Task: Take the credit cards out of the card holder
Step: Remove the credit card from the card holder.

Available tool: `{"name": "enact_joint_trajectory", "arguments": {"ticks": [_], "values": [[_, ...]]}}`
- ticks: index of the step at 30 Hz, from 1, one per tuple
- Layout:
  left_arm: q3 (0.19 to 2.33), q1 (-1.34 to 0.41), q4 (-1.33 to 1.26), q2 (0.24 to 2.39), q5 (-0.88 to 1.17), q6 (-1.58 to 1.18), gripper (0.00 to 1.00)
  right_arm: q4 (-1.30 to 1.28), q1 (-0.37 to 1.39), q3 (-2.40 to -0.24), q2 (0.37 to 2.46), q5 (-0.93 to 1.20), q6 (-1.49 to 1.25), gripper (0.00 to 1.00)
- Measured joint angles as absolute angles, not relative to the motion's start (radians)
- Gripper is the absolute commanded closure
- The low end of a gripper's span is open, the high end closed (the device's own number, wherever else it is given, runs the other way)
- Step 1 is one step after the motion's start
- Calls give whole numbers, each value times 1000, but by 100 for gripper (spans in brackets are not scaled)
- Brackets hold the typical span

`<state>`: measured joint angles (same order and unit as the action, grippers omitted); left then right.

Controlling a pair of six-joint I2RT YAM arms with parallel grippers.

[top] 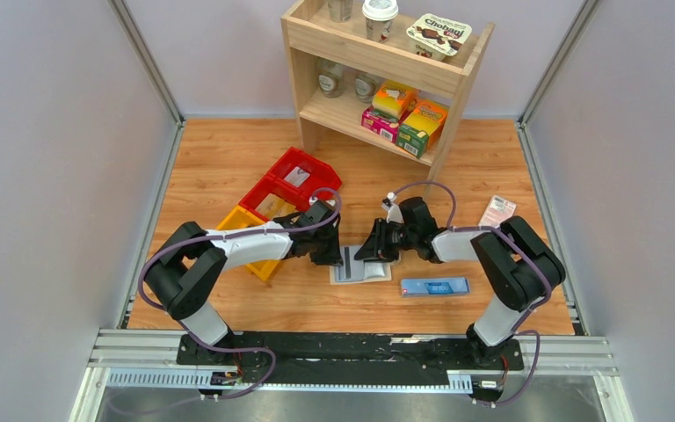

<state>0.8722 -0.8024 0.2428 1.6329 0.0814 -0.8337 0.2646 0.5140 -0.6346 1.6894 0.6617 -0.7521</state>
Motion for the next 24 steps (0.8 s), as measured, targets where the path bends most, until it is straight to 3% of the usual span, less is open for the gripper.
{"name": "enact_joint_trajectory", "arguments": {"ticks": [13,24], "values": [[880,-804,242,1646,85,-852,87,252,493,-603,1654,666,-733,81],[891,-803,239,1659,94,-857,88,261,469,-582,1638,688,-728,100]]}}
